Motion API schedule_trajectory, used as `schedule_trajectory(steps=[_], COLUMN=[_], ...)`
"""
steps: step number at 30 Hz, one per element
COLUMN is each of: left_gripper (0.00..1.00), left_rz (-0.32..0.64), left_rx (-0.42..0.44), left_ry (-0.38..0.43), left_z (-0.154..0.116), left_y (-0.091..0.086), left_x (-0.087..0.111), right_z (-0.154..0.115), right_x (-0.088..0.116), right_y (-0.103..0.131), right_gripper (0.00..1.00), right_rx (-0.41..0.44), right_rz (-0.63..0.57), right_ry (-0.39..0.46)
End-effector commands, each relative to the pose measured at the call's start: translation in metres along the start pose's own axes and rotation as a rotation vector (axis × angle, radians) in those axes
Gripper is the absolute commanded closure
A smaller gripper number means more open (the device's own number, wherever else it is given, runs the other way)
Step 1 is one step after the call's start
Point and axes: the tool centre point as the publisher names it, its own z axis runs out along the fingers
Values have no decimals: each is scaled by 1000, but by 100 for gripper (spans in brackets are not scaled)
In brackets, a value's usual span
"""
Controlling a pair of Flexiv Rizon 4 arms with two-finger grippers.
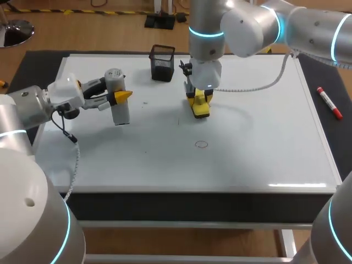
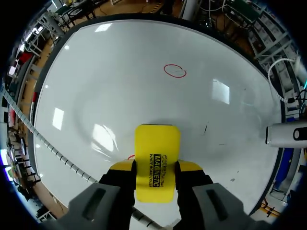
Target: Pick up the inspection probe, press it on each red-marked spot on the whiteboard one by one, put down the probe, pick up the eraser, and wipe off all the red marks.
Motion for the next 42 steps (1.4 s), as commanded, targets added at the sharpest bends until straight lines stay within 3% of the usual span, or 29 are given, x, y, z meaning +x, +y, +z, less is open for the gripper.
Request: schedule_trajectory(steps=[1,15,33,42], left_gripper=[100,100,100,100], left_rz=[3,3,3,3], left_rx=[4,4,4,4], left_ry=[-3,-3,-3,-3], left_z=[1,1,1,1], left_y=[0,0,0,0], left_x=[0,0,0,0], right_z=[5,11,8,1], right_x=[-1,15,73,91], right_y=[-6,-12,-29,-33], right_gripper=[100,100,100,100], right_rx=[-7,-10,6,18], right_rz=[-6,27,152,189], right_ry=[10,14,19,9])
